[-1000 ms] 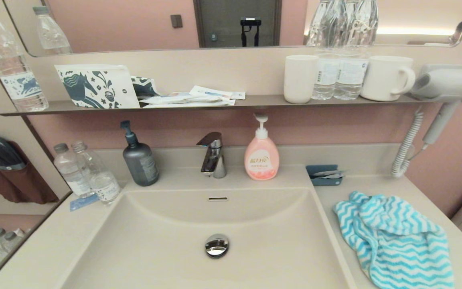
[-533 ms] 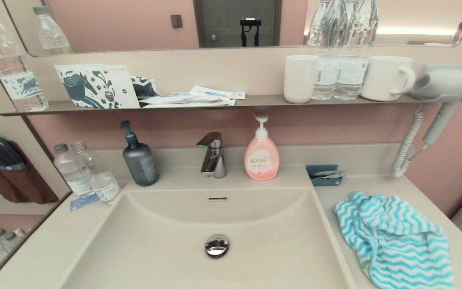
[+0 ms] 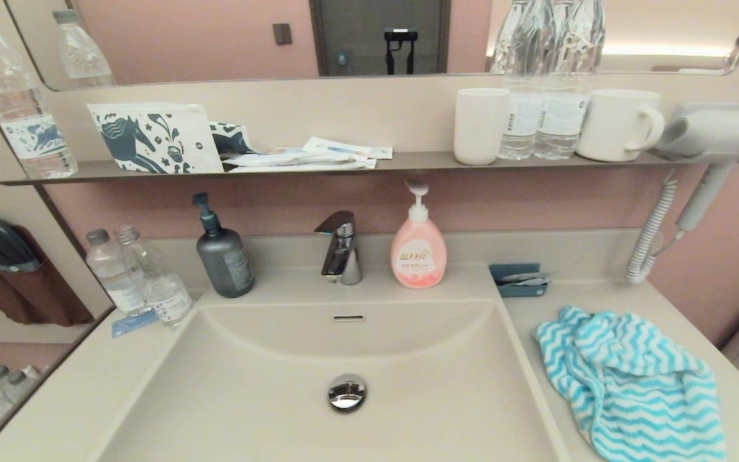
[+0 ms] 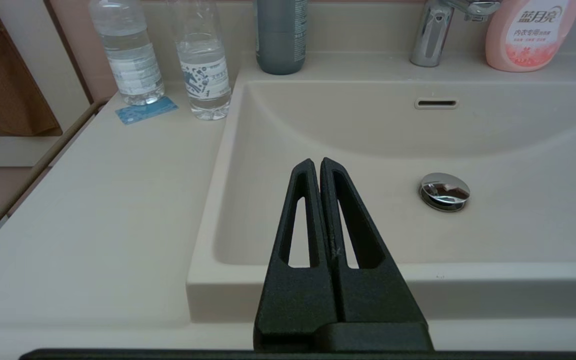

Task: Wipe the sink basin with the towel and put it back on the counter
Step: Pick up the cloth

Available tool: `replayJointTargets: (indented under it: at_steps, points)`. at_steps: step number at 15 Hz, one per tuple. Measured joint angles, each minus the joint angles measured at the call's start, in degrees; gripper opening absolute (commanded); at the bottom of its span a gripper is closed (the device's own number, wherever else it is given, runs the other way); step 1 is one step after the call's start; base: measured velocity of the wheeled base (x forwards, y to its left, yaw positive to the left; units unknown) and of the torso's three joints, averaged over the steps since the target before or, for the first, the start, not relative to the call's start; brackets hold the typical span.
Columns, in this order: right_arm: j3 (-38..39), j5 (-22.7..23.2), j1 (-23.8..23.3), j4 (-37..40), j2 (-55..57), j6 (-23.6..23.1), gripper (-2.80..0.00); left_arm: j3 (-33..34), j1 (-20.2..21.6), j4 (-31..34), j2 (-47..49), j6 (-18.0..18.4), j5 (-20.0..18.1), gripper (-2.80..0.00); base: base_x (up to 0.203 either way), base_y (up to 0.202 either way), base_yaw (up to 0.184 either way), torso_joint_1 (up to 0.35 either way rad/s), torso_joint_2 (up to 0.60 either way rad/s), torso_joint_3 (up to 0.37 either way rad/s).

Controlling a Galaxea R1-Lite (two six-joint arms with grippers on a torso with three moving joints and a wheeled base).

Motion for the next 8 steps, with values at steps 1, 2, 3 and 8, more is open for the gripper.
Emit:
replayJointTargets:
  at_steps: [1,2,3,8]
  points:
    - [0.0,0.0,0.0,0.0,0.0,0.0,-2.80,0.0,0.0,0.0,0.0,0.0,0.0,-2.80,0.000,0.000,0.000,0.000,0.00,0.000]
    - [0.0,0.0,0.0,0.0,0.0,0.0,-2.80,0.0,0.0,0.0,0.0,0.0,0.0,-2.80,0.000,0.000,0.000,0.000,0.00,0.000]
    - [0.0,0.0,0.0,0.0,0.0,0.0,-2.80,0.0,0.0,0.0,0.0,0.0,0.0,-2.80,0.000,0.000,0.000,0.000,0.00,0.000]
    - [0.0,-0.1,0.0,0.0,0.0,0.4,-2.80,0.0,0.0,0.0,0.0,0.0,0.0,-2.80,0.000,0.000,0.000,0.000,0.00,0.000]
